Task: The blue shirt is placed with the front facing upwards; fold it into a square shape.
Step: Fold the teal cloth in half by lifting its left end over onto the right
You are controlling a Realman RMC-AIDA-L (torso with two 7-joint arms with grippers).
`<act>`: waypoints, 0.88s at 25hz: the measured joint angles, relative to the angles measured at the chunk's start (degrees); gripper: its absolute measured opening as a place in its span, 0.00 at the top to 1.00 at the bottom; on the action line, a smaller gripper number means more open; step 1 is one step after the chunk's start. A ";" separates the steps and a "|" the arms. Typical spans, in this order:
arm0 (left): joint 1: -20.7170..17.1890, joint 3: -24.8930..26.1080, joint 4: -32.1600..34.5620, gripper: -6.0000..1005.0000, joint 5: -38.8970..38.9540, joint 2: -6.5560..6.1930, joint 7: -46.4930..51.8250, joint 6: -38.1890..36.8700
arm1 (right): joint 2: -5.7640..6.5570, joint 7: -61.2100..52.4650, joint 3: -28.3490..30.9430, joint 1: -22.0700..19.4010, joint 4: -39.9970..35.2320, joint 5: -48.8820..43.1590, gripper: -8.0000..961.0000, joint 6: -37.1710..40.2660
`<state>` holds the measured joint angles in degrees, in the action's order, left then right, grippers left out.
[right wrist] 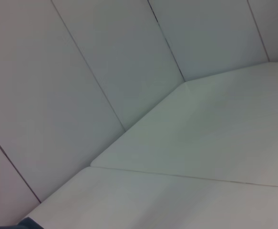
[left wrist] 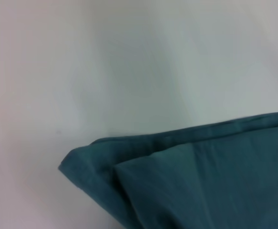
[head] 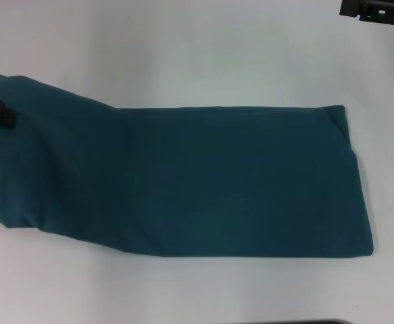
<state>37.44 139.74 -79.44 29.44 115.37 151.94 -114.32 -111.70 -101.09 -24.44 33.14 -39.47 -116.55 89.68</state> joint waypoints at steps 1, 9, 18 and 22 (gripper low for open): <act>0.00 0.00 0.00 0.93 0.00 0.00 0.00 0.00 | -0.04 -0.02 0.00 0.00 0.00 0.00 0.02 -0.06; 0.00 2.78 2.49 0.93 0.01 -2.73 -1.18 0.08 | -0.16 -0.16 0.00 0.17 0.00 0.03 0.02 -0.46; -0.09 5.54 4.68 0.93 -1.18 -4.76 -2.49 0.20 | -0.18 -0.16 0.01 0.33 0.00 0.25 0.02 -0.57; 0.10 6.48 3.24 0.93 -2.23 -4.81 -2.53 -0.12 | -0.22 -0.16 0.01 0.39 0.00 0.27 0.02 -0.58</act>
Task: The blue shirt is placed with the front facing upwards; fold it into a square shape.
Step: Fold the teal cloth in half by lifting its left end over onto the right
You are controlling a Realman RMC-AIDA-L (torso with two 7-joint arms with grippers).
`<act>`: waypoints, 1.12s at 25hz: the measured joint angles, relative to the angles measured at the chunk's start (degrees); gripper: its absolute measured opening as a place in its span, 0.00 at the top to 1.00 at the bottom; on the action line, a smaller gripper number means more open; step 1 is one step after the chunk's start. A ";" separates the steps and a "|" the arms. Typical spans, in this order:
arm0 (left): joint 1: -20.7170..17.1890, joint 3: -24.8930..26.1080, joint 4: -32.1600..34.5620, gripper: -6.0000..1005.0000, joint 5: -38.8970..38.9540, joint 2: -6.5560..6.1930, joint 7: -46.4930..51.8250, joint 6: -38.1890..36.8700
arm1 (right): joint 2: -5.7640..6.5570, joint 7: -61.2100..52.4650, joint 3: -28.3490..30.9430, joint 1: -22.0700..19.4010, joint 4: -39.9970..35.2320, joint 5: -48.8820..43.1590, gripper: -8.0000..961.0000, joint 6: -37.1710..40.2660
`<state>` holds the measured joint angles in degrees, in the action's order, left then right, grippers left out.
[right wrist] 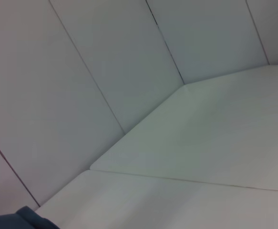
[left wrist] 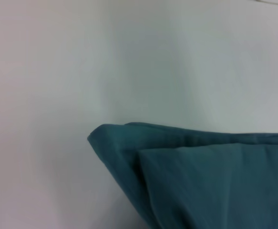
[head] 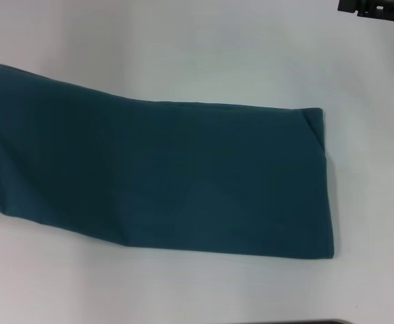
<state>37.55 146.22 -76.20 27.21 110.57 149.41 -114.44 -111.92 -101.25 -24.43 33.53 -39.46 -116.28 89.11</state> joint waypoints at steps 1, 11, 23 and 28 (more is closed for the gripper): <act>0.02 -0.04 -0.39 0.93 -0.01 0.10 0.04 -0.12 | -0.02 0.00 0.01 0.03 0.00 0.00 0.02 0.00; 1.35 -2.23 -4.81 0.93 0.52 4.28 0.60 -1.60 | -0.05 -0.05 0.00 0.16 0.00 0.00 0.02 -0.04; 2.32 -6.94 -10.45 0.93 4.31 9.69 3.85 -2.17 | -0.04 0.46 0.00 0.15 0.00 -0.14 0.02 0.09; 2.76 -8.52 -11.99 0.93 6.20 11.95 5.28 -1.82 | 0.04 0.50 0.00 0.06 0.00 -0.20 0.02 0.07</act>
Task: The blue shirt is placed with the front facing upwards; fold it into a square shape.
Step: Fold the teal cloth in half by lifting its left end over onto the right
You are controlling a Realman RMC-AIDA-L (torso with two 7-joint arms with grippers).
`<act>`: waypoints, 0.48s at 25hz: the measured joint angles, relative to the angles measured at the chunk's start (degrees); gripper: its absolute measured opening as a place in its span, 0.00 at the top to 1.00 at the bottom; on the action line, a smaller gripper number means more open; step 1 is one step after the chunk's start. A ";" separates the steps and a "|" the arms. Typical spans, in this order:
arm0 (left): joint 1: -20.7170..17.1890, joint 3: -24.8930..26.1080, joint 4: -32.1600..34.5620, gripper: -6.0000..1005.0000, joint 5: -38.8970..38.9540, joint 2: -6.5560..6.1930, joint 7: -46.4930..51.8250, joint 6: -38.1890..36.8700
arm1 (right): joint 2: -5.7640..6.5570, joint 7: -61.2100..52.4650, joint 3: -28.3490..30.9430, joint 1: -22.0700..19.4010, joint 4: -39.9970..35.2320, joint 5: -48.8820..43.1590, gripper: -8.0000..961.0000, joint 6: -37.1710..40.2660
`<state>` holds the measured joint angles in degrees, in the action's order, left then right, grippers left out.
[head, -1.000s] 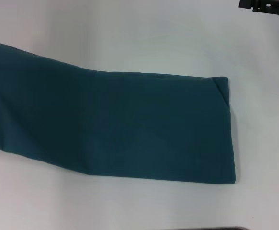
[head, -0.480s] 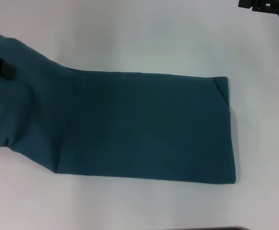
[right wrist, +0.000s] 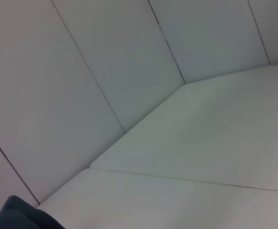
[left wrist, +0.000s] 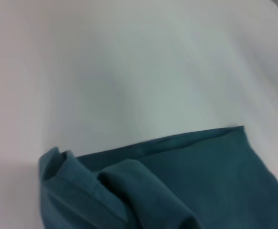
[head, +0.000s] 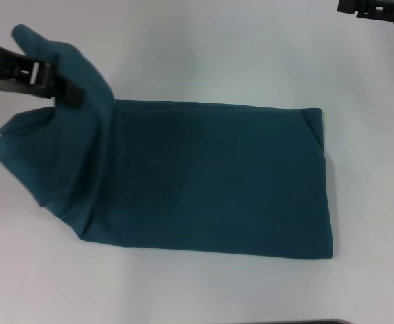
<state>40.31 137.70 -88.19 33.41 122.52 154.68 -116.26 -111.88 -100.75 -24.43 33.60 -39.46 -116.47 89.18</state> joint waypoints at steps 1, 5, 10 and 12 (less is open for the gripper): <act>0.05 -0.34 -0.57 0.93 0.30 0.51 0.22 0.03 | 0.04 0.00 0.00 -0.05 0.00 -0.02 0.02 0.01; 0.07 -2.33 -2.65 0.93 2.30 1.44 1.72 0.12 | 0.21 0.03 -0.05 -0.14 0.00 -0.07 0.02 -0.01; -0.15 -3.55 -4.69 0.93 4.70 1.71 3.04 0.19 | 0.39 0.08 -0.29 -0.40 0.00 -0.15 0.02 0.05; -0.13 -3.36 -5.12 0.93 5.61 1.72 3.16 0.21 | 0.41 0.12 -0.42 -0.51 0.00 -0.16 0.02 0.05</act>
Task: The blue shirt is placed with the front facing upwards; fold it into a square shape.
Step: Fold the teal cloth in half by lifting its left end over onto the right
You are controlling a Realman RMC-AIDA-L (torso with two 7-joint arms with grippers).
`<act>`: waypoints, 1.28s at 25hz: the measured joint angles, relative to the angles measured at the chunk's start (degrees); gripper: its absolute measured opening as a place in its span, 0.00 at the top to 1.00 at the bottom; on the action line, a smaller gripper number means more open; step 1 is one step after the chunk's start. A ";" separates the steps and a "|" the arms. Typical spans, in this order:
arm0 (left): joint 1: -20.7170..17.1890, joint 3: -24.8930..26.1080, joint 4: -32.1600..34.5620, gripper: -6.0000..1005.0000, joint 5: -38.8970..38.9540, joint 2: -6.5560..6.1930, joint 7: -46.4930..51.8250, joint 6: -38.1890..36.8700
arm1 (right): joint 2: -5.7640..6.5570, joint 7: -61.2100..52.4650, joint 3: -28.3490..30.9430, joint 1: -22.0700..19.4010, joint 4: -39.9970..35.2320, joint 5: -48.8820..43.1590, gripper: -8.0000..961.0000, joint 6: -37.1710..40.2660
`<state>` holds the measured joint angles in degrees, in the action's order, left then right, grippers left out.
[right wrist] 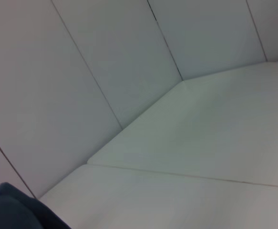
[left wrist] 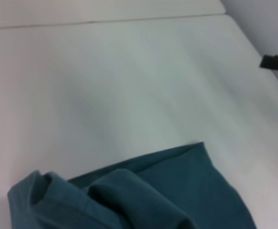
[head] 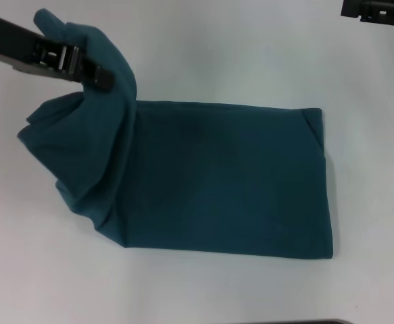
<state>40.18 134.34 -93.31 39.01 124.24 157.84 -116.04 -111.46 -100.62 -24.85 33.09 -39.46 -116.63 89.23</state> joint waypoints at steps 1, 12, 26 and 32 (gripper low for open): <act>0.05 0.06 -0.24 0.93 0.57 0.01 0.05 0.02 | 0.01 0.01 -0.09 -0.05 0.00 0.00 0.02 -0.01; 0.37 -0.40 -2.23 0.93 5.46 -0.28 -0.04 -0.02 | 0.13 -0.48 -0.35 -0.14 0.00 0.00 0.02 0.30; -0.75 -0.62 -2.28 0.93 6.66 -0.69 -1.69 -0.46 | -0.15 -0.62 -1.47 -0.38 0.00 0.00 0.02 -0.16; -1.45 -0.75 -1.05 0.93 6.72 -1.67 -3.03 -0.50 | -0.28 -0.62 -1.81 -0.30 0.00 -0.06 0.02 -0.46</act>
<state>38.72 133.59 -94.36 45.74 122.56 154.81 -116.55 -111.74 -101.25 -26.66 32.79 -39.46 -116.68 88.76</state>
